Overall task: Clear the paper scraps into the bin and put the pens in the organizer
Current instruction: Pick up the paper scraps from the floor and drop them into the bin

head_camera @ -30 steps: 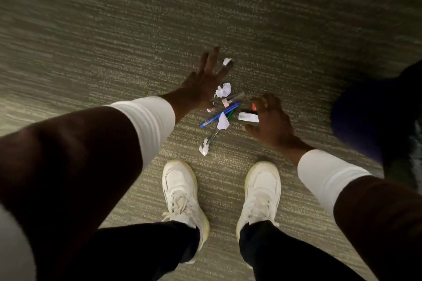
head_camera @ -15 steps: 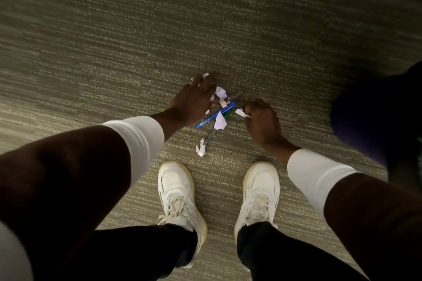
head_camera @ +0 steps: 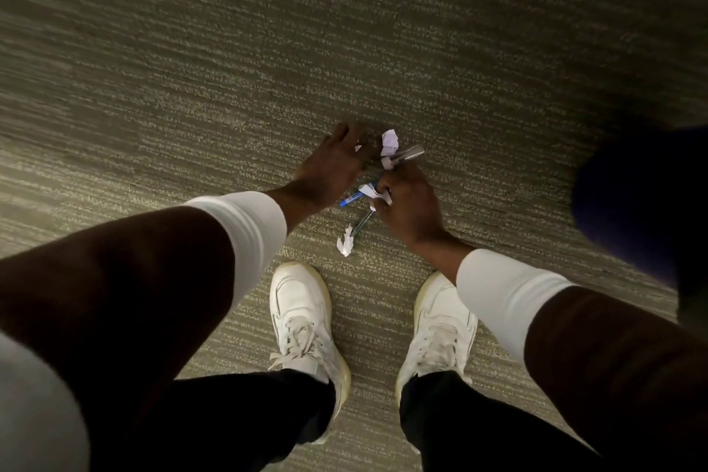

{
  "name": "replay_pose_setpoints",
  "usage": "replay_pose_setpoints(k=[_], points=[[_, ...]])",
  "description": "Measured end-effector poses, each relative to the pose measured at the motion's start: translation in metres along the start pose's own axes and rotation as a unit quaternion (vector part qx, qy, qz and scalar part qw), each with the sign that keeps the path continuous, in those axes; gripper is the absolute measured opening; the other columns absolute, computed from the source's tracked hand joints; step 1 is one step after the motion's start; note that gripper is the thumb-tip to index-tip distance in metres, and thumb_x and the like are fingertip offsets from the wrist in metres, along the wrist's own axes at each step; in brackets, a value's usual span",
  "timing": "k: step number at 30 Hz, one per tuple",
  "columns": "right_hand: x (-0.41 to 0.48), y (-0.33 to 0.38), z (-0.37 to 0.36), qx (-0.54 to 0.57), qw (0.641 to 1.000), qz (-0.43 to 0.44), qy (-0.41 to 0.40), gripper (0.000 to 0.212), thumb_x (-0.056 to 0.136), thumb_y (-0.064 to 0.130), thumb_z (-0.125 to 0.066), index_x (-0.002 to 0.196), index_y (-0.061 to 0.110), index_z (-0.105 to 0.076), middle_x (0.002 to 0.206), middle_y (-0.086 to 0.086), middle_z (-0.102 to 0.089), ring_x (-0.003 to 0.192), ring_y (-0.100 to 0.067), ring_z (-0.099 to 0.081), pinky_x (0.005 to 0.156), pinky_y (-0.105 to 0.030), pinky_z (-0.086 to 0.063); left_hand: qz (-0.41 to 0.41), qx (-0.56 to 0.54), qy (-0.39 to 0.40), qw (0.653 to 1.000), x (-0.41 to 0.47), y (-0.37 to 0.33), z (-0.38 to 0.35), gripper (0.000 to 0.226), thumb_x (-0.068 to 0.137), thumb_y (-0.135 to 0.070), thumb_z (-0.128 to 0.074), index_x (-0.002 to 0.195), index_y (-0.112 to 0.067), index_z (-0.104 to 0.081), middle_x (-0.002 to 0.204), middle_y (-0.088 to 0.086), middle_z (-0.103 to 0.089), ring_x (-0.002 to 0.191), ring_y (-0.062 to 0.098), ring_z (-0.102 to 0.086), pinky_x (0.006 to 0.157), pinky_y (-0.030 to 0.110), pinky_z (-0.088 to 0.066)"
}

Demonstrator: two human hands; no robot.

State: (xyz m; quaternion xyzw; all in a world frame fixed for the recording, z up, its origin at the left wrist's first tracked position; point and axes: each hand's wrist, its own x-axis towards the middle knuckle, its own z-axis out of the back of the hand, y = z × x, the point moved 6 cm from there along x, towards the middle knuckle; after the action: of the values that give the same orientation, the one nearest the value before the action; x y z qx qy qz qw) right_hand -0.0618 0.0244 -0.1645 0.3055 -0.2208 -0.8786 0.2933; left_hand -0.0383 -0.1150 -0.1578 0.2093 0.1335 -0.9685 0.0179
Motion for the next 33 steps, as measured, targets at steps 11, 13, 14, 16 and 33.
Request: replay_pose_setpoints(k=[11,13,14,16,33], points=[[-0.022,-0.002,0.027,0.038,0.998,-0.049,0.002,0.013,0.081,0.007,-0.077,0.088,0.014,-0.069,0.100,-0.007,-0.073,0.090,-0.031,-0.069,0.077,-0.038,-0.055,0.088,-0.070,0.020,0.993,-0.034,-0.003,0.029,0.034,0.098,0.004,-0.055,0.130,-0.003,-0.063,0.138,0.017,-0.058,0.130,0.037,-0.052,0.106,0.049,-0.048],[-0.042,0.000,0.046,0.064,0.996,-0.069,-0.006,0.015,0.080,0.012,-0.082,0.085,0.014,-0.067,0.096,-0.006,-0.073,0.085,-0.029,-0.069,0.073,-0.037,-0.053,0.092,-0.084,0.023,0.992,-0.045,-0.015,0.045,0.032,0.098,0.001,-0.060,0.129,-0.004,-0.064,0.137,0.015,-0.058,0.130,0.035,-0.052,0.106,0.047,-0.050],[-0.055,0.001,0.058,0.074,0.994,-0.074,-0.018,0.018,0.079,0.013,-0.084,0.083,0.012,-0.067,0.093,-0.006,-0.073,0.081,-0.029,-0.068,0.070,-0.036,-0.053,0.090,-0.095,0.021,0.991,-0.051,-0.024,0.054,0.033,0.097,0.000,-0.063,0.129,-0.005,-0.065,0.135,0.014,-0.059,0.128,0.034,-0.053,0.106,0.047,-0.050],[-0.081,0.005,0.083,0.082,0.992,-0.089,-0.045,0.021,0.077,0.012,-0.087,0.083,0.009,-0.067,0.089,-0.008,-0.073,0.077,-0.029,-0.068,0.066,-0.036,-0.053,0.084,-0.118,0.007,0.989,-0.064,-0.046,0.074,0.034,0.094,-0.001,-0.067,0.128,-0.005,-0.066,0.131,0.015,-0.062,0.124,0.034,-0.057,0.105,0.045,-0.052],[-0.255,-0.027,0.332,0.164,0.884,-0.290,-0.327,0.024,0.081,0.025,-0.084,0.095,0.013,-0.068,0.089,-0.004,-0.074,0.080,-0.026,-0.072,0.079,-0.043,-0.058,0.120,-0.415,-0.133,0.892,-0.073,-0.296,0.233,0.030,0.086,-0.021,-0.086,0.112,-0.010,-0.075,0.107,0.007,-0.073,0.091,0.018,-0.067,0.079,0.021,-0.044]])
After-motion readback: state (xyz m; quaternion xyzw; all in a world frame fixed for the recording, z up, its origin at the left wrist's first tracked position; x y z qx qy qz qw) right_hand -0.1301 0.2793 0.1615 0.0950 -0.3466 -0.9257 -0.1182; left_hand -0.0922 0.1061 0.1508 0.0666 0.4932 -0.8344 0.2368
